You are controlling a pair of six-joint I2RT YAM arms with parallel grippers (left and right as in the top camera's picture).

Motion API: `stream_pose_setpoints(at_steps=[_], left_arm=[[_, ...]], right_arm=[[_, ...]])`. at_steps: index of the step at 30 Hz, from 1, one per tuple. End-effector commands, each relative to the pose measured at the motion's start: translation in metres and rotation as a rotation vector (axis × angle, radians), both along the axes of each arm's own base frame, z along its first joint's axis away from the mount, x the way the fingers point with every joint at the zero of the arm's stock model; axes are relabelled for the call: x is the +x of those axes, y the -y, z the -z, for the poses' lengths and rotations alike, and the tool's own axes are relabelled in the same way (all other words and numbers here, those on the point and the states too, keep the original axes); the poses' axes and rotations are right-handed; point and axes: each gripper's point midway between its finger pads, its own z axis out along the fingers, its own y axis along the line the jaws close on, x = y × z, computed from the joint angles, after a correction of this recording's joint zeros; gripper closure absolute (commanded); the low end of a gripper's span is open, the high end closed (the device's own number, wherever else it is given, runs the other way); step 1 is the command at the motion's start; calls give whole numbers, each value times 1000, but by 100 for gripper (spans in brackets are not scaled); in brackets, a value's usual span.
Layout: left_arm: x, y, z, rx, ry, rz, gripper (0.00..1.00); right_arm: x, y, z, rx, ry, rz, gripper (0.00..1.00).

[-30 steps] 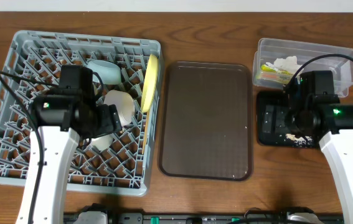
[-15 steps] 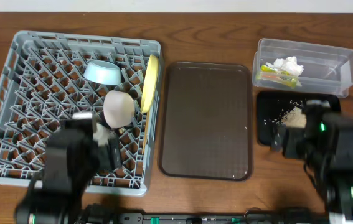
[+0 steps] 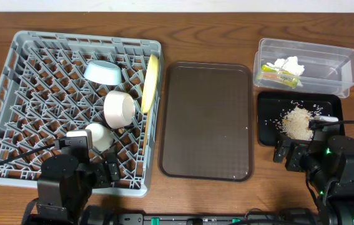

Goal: Sort waste into correct bins and load items into the dishwasher

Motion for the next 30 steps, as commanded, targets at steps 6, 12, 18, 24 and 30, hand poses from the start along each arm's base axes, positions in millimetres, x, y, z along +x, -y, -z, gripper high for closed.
stream_pose_setpoints(at_steps=[6, 12, 18, 24, 30], left_arm=[[0, 0, 2, 16, 1, 11, 6], [0, 0, 2, 16, 1, 11, 5], [0, 0, 2, 16, 1, 11, 5], [0, 0, 2, 16, 1, 11, 5], [0, 0, 2, 16, 1, 11, 5]], right_arm=[[0, 3, 2, 4, -2, 22, 1], [0, 3, 2, 0, -3, 23, 1], [-6, 11, -11, -31, 76, 50, 1], [-9, 19, -34, -43, 322, 94, 1], [-2, 13, -22, -9, 547, 68, 1]])
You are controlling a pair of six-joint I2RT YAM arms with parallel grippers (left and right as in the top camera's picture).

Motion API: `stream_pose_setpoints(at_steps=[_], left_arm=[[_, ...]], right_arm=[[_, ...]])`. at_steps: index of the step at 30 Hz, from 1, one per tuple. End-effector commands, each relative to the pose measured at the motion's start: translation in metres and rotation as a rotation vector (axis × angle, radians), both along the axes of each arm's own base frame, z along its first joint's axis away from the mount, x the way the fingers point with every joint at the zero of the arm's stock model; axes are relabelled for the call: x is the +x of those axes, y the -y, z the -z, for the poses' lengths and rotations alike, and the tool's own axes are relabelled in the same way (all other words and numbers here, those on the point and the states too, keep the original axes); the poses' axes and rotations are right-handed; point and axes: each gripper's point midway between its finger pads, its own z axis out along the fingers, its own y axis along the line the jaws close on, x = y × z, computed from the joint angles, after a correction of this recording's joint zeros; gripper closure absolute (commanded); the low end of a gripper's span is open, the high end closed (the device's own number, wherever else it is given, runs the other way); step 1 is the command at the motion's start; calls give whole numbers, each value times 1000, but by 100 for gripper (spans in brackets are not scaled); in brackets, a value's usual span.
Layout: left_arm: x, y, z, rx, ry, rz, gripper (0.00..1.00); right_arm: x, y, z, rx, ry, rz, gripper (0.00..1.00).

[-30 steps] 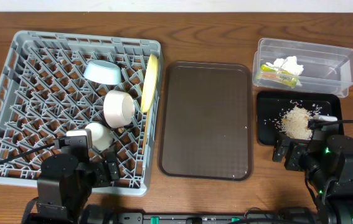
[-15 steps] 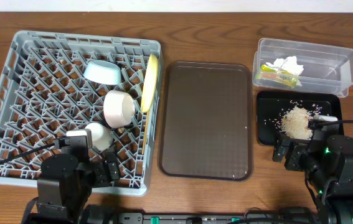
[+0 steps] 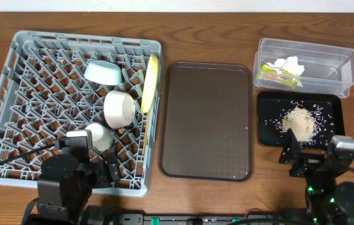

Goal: Sort waste into correct bins and load items into the dishwasher

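Observation:
The grey dish rack at the left holds a light blue bowl, a white cup on its side, a second white cup and a yellow plate on edge. The brown tray in the middle is bare. At the far right, a clear bin holds a crumpled tissue and a green wrapper. Spilled rice lies in the black tray. My left gripper sits over the rack's near edge. My right gripper is at the black tray's near edge. Neither jaw gap is readable.
Wooden table shows between the rack, the brown tray and the two right-hand containers. Both arm bases fill the near edge, and cables trail from the left arm across the rack's front corner.
My right arm has drawn back toward the near edge and turned, so it no longer overlaps the black tray's right corner. A white strip seen by that corner no longer shows. The left arm is unmoved.

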Motion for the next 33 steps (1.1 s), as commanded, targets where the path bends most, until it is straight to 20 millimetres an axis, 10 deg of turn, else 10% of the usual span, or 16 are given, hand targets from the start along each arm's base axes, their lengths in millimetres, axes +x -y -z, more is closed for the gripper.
stream_pose_setpoints(at_steps=[1, 11, 19, 33], left_arm=[[0, 0, 2, 16, 2, 11, 5], [0, 0, 2, 16, 2, 11, 5], [0, 0, 2, 16, 2, 11, 5], [0, 0, 2, 16, 2, 11, 5]], right_arm=[[6, -3, 19, 4, 54, -12, 1], [32, -14, 33, 15, 288, -65, 1], [37, -17, 96, -3, 98, -84, 1], [37, -18, 93, -2, 107, -88, 1]])
